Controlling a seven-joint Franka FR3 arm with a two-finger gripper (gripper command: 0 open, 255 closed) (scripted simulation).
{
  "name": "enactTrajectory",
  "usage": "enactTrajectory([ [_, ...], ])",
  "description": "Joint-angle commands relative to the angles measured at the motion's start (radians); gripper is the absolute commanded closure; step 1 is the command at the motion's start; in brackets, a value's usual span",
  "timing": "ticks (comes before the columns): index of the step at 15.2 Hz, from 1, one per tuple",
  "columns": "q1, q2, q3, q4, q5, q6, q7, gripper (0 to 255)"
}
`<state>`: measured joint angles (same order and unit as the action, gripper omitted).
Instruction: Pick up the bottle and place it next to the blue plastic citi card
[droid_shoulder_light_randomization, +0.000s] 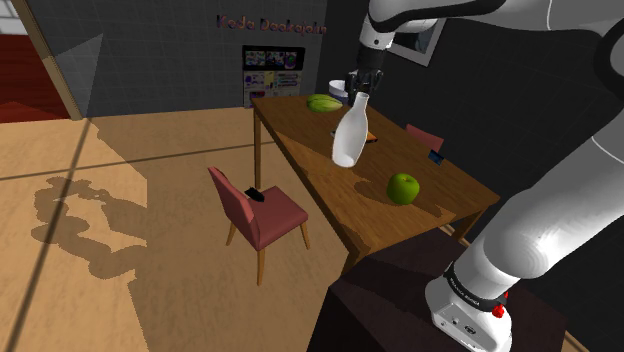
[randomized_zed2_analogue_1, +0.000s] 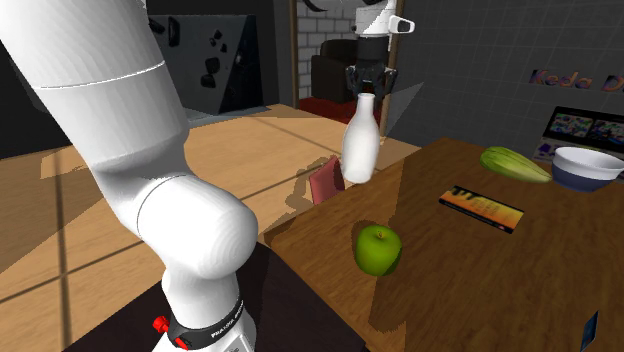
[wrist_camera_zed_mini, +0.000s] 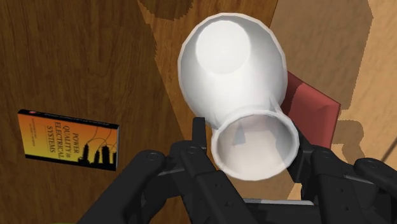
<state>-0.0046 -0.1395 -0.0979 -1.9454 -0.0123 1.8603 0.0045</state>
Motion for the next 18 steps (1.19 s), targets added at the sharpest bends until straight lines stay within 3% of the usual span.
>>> enactTrajectory([
  [1,0.002,0.002,0.002,0.03,0.0,-0.028,0.004,255],
  [18,0.002,0.036,0.002,0.299,0.004,-0.262,0.001,255],
])
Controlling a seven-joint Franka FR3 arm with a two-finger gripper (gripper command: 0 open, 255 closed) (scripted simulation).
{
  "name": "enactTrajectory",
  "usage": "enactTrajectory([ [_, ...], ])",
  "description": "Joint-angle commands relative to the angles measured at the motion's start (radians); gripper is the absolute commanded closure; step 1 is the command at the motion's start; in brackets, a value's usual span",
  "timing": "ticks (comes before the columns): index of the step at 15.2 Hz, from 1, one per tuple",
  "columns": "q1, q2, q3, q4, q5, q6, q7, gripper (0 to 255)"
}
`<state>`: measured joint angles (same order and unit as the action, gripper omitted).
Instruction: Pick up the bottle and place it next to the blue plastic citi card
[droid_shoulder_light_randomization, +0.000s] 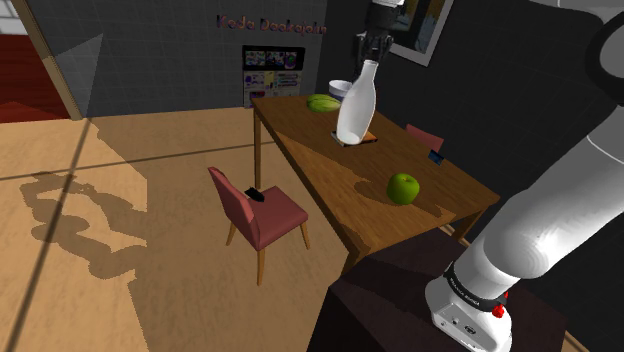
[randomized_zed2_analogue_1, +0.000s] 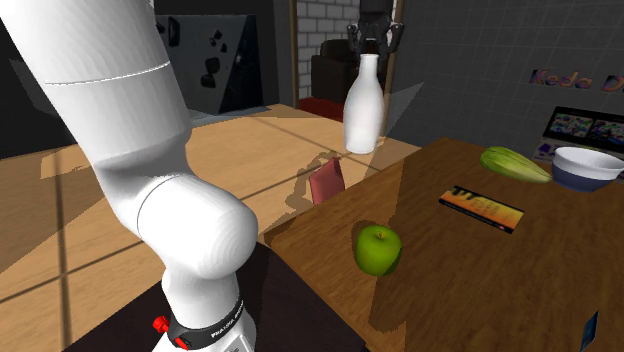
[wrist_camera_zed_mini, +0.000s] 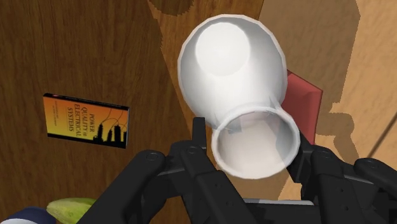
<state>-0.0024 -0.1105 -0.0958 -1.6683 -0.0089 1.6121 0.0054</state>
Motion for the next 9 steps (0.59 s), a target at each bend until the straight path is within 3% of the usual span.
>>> enactTrajectory([
  [1,0.0,0.011,0.0,0.04,0.001,-0.029,0.0,255],
  [9,-0.001,0.057,-0.002,0.205,0.005,-0.149,-0.003,255],
])
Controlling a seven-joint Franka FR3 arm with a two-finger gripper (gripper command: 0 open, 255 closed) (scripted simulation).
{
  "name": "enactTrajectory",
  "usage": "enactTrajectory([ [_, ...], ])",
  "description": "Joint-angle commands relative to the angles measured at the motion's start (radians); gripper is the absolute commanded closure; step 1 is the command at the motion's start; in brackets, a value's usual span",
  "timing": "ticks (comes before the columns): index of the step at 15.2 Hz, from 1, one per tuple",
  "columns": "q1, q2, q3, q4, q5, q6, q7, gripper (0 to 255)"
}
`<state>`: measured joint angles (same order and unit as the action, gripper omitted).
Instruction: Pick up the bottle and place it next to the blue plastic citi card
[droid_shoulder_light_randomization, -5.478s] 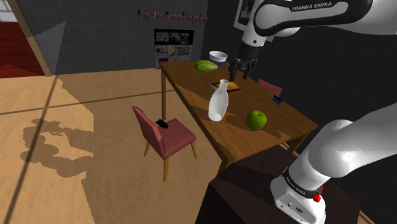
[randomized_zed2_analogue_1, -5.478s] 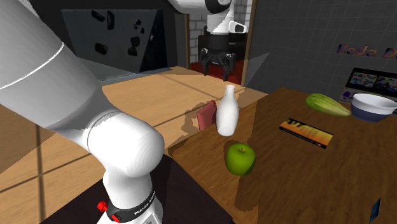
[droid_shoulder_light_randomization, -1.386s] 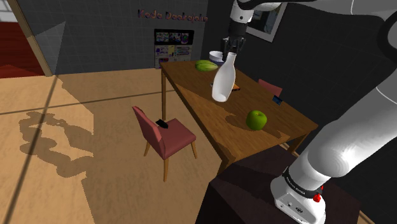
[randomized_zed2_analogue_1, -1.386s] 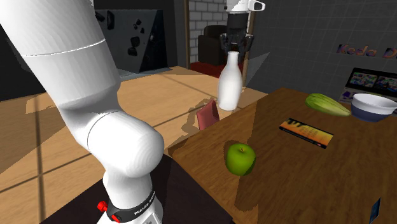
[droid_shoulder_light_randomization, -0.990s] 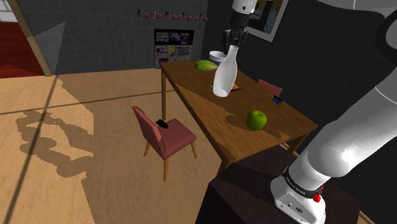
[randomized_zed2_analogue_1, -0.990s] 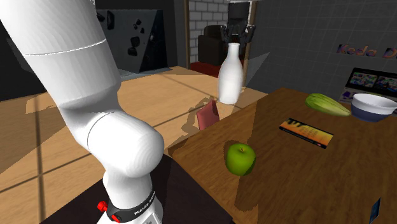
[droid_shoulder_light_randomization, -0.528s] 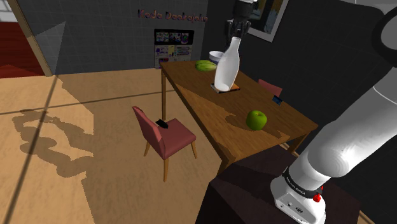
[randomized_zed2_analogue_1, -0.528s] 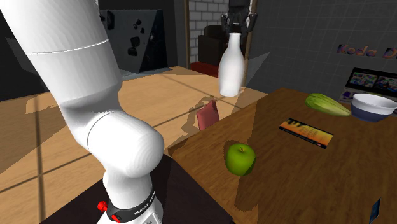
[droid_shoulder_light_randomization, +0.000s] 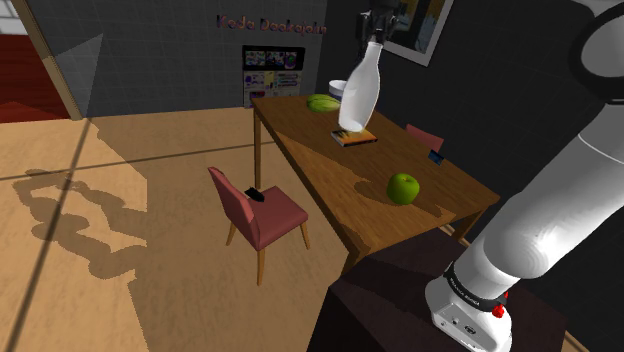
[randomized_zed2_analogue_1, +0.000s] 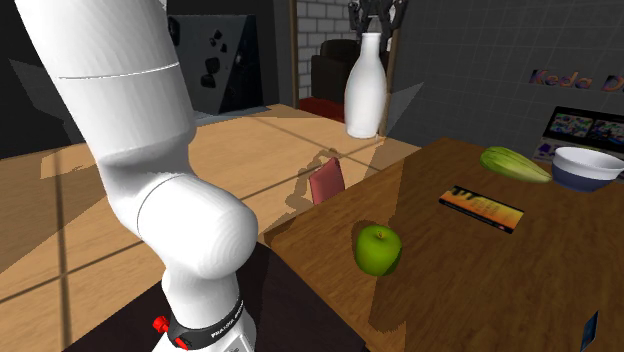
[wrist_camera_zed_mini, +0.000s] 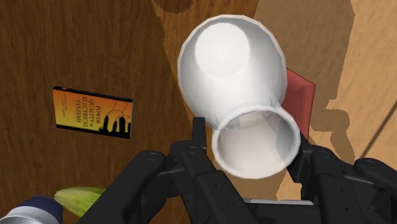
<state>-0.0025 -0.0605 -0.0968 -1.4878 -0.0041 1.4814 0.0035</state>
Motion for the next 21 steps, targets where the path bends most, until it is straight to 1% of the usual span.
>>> enactTrajectory([
  [1,-0.001,0.014,-0.001,0.048,0.001,-0.034,-0.002,255],
  [6,-0.003,0.057,-0.003,0.174,0.006,-0.117,-0.005,255],
  [11,-0.006,0.115,-0.006,0.324,0.012,-0.209,-0.009,255],
  [12,-0.006,0.12,-0.007,0.338,0.013,-0.218,-0.009,255],
  [16,-0.051,0.053,-0.048,0.191,0.01,-0.139,-0.097,255],
  [21,-0.104,0.007,-0.104,0.064,0.006,-0.058,-0.207,255],
])
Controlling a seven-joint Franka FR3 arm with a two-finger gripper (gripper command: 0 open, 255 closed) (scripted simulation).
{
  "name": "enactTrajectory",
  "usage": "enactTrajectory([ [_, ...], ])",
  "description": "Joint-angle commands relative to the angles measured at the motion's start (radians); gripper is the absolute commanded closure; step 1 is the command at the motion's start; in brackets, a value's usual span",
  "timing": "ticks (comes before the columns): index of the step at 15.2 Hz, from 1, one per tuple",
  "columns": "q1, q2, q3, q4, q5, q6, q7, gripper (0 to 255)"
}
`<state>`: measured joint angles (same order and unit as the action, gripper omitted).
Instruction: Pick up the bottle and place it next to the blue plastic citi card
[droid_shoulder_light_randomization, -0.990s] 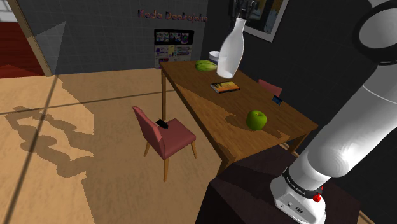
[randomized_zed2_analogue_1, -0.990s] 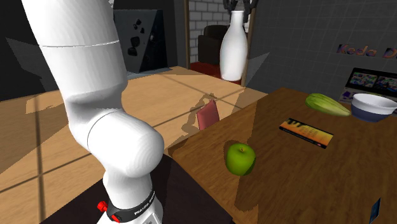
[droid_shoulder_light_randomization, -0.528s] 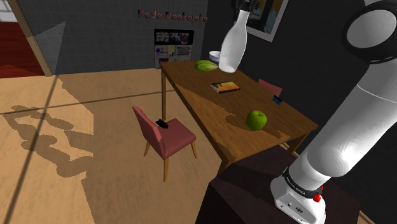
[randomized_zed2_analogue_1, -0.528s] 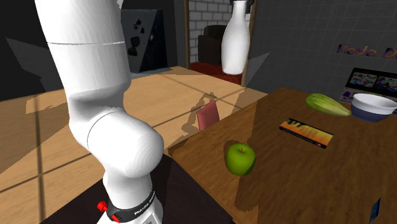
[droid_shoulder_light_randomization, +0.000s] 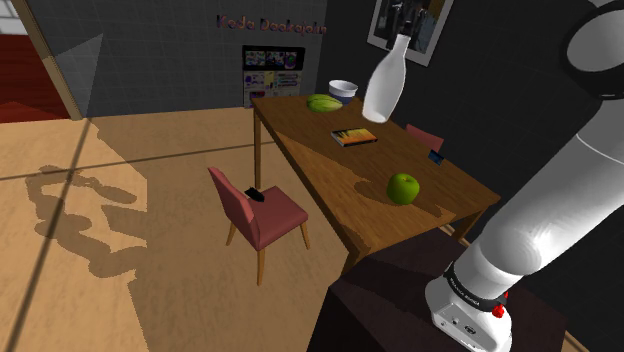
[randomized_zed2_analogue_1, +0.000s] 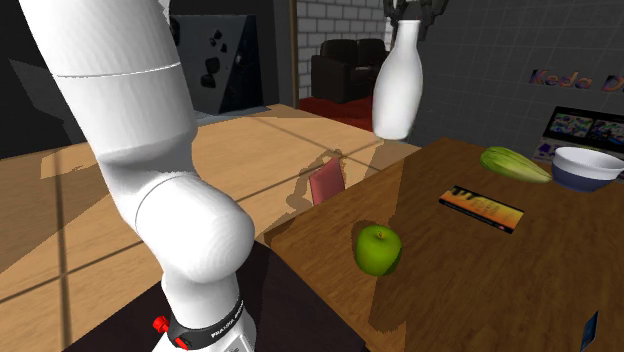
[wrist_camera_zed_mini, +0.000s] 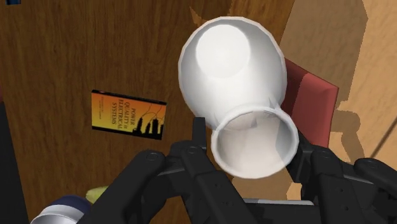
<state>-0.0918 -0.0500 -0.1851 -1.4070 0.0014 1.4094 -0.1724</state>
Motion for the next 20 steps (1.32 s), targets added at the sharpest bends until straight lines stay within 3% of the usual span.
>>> enactTrajectory([
  [1,-0.025,-0.009,-0.028,-0.036,0.0,0.029,-0.054,255],
  [10,-0.119,0.003,-0.138,-0.146,0.008,0.147,-0.258,255],
  [20,-0.239,0.13,-0.255,-0.136,0.068,0.247,-0.497,255],
])
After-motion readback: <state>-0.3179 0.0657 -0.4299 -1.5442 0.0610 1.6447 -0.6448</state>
